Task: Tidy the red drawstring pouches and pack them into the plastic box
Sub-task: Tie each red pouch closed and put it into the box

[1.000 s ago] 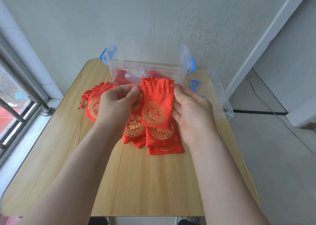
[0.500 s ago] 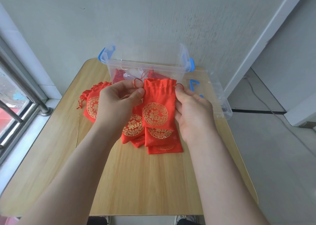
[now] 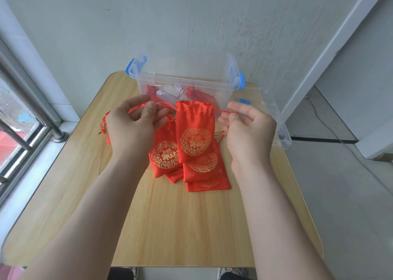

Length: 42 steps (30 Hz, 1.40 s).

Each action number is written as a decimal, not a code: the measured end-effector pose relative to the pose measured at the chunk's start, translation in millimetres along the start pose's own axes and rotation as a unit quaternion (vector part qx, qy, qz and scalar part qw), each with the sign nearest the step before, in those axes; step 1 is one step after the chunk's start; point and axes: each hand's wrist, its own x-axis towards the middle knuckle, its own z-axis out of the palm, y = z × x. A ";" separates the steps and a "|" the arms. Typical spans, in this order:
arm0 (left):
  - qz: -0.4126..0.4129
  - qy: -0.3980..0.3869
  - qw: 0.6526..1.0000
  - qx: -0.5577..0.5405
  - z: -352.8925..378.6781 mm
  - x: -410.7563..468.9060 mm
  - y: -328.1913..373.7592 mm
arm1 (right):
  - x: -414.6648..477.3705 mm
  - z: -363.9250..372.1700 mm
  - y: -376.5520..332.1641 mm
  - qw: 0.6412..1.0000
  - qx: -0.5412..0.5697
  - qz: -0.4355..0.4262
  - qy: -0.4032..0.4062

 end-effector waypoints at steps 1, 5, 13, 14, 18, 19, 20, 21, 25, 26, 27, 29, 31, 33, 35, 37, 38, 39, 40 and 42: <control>-0.003 0.007 1.000 -0.004 -0.5 0.2 0.4 | 0.1 -0.1 0.2 1.000 -0.001 -0.001 0.003; -0.023 0.023 0.999 -0.031 0.8 2.8 -2.1 | -2.2 -0.1 -5.9 0.998 0.065 0.028 -0.002; -0.121 0.021 0.976 -0.180 8.5 3.7 1.6 | -0.7 2.3 -18.2 0.892 0.400 0.198 -0.069; -0.130 0.021 0.970 -0.202 9.1 2.9 3.2 | -0.4 2.6 -18.2 0.873 0.427 0.223 -0.071; -0.149 0.036 0.954 -0.257 9.5 1.5 5.3 | -0.6 3.7 -15.8 0.825 0.491 0.273 -0.052; -0.152 0.041 0.950 -0.268 9.5 1.9 4.9 | -1.1 3.5 -15.2 0.824 0.494 0.272 -0.050; -0.154 0.044 0.947 -0.277 9.6 2.6 4.6 | -1.7 3.3 -14.9 0.827 0.490 0.269 -0.052; -0.154 0.045 0.946 -0.282 9.4 3.0 4.8 | -1.9 2.9 -15.2 0.836 0.478 0.264 -0.057; -0.145 0.045 0.954 -0.257 7.2 4.4 5.4 | -3.7 2.7 -20.1 0.907 0.358 0.209 -0.072; -0.144 0.044 0.958 -0.243 6.5 4.7 5.7 | -5.1 3.5 -22.0 0.921 0.330 0.191 -0.079; -0.143 0.042 0.963 -0.226 6.0 4.7 5.6 | -7.3 5.0 -24.8 0.931 0.307 0.178 -0.091; -0.139 0.030 0.971 -0.191 5.4 4.1 5.7 | -12.1 9.4 -29.0 0.941 0.270 0.161 -0.123; -0.136 0.013 0.977 -0.166 5.0 3.1 5.2 | -15.4 13.5 -31.2 0.946 0.246 0.154 -0.145; -0.135 -0.001 0.980 -0.145 4.3 1.7 5.5 | -16.8 14.5 -31.6 0.941 0.250 0.150 -0.169; -0.133 -0.007 0.982 -0.134 3.6 1.0 6.0 | -17.3 13.4 -33.6 0.931 0.266 0.143 -0.206; -0.127 -0.013 0.983 -0.133 2.1 -0.2 7.8 | -18.6 11.5 -35.6 0.937 0.243 0.126 -0.217; -0.123 -0.016 0.983 -0.132 1.3 -0.8 8.5 | -19.8 10.5 -36.0 0.950 0.210 0.112 -0.203; -0.119 -0.018 0.984 -0.129 0.4 -1.4 8.9 | -21.4 10.1 -36.0 0.965 0.168 0.099 -0.174; -0.114 -0.019 0.985 -0.126 -0.7 -1.5 8.9 | -22.4 10.2 -35.0 0.979 0.126 0.083 -0.137; -0.103 -0.016 0.988 -0.116 -4.0 -1.1 8.7 | -27.2 11.2 -35.7 0.995 0.053 0.039 -0.079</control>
